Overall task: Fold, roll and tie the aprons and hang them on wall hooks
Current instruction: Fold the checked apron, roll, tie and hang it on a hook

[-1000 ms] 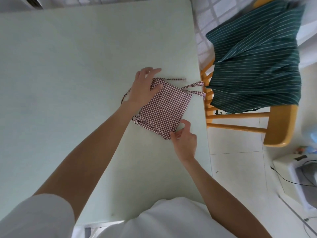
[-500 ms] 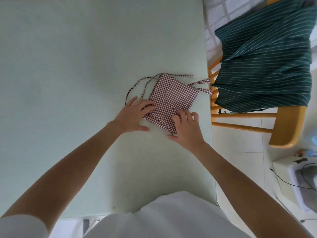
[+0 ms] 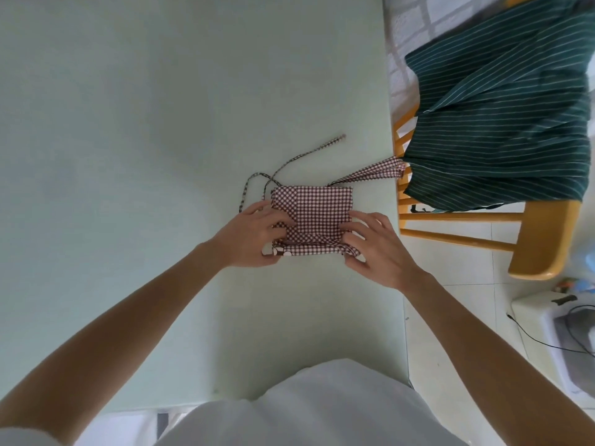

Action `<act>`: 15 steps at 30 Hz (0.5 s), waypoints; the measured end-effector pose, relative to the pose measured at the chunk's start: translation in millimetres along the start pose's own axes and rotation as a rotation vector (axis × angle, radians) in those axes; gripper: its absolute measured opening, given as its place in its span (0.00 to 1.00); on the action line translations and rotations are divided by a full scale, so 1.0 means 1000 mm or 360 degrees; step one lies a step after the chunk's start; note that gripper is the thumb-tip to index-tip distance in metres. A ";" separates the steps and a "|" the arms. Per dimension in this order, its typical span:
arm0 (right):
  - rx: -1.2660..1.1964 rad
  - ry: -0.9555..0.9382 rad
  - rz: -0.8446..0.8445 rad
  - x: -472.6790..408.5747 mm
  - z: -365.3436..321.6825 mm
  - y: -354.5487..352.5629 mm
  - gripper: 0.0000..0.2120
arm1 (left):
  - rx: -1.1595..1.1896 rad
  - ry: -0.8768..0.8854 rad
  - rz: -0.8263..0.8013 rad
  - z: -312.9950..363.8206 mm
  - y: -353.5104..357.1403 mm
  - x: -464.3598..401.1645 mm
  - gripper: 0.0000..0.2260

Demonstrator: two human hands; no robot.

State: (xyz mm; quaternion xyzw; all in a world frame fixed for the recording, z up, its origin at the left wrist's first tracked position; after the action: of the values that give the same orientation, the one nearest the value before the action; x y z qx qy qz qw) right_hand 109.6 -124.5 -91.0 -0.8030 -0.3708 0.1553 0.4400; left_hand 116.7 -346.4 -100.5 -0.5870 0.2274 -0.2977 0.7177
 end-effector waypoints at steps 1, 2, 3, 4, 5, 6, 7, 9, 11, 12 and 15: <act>-0.0041 0.0017 -0.0020 0.000 0.001 -0.001 0.13 | -0.0013 -0.0055 0.0010 -0.002 0.000 0.002 0.17; -0.0114 0.0065 -0.0005 0.000 0.001 -0.003 0.13 | -0.0002 -0.0111 0.0014 -0.004 0.001 0.003 0.18; -0.0234 0.0167 0.0049 -0.002 0.003 -0.008 0.11 | 0.0037 -0.0184 0.0017 -0.005 0.000 0.003 0.19; -0.0400 0.0315 0.0135 -0.005 0.007 -0.013 0.10 | 0.0128 -0.0291 0.0020 -0.006 0.000 0.003 0.19; -0.0570 0.0468 0.0245 -0.009 0.012 -0.018 0.10 | 0.0272 -0.0459 0.0023 -0.008 -0.002 0.003 0.19; -0.0690 0.0591 0.0362 -0.014 0.016 -0.023 0.10 | 0.0459 -0.0691 0.0035 -0.011 -0.003 0.004 0.20; -0.0744 0.0677 0.0463 -0.019 0.021 -0.025 0.10 | 0.0643 -0.0955 0.0061 -0.014 -0.004 0.005 0.20; -0.0735 0.0806 0.0572 -0.033 0.028 -0.026 0.12 | 0.0892 -0.1454 0.0060 -0.018 -0.002 0.007 0.16; -0.0643 0.0949 0.0560 -0.045 0.034 -0.023 0.15 | 0.0952 -0.1774 0.0050 -0.018 0.003 0.005 0.13; -0.0575 0.1020 0.0525 -0.050 0.038 -0.021 0.16 | 0.0965 -0.1882 0.0076 -0.018 0.005 0.003 0.13; -0.0421 0.1157 0.0469 -0.059 0.043 -0.017 0.17 | 0.1017 -0.2080 0.0109 -0.016 0.009 0.000 0.14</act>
State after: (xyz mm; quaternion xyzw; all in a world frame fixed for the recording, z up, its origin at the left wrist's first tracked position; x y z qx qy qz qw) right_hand 37.2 -136.6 -105.5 -0.8997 -0.0890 -0.1260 0.4084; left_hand 107.2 -356.4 -112.6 -0.3993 -0.3276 0.0845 0.8521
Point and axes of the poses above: each hand's wrist, its own x-axis away from the middle knuckle, its own y-axis out of the palm, z = x × y, the point moved 5 cm from there along -x, towards the middle knuckle, and after that the axes turned 13 degrees about -x, right-handed, at the moved point
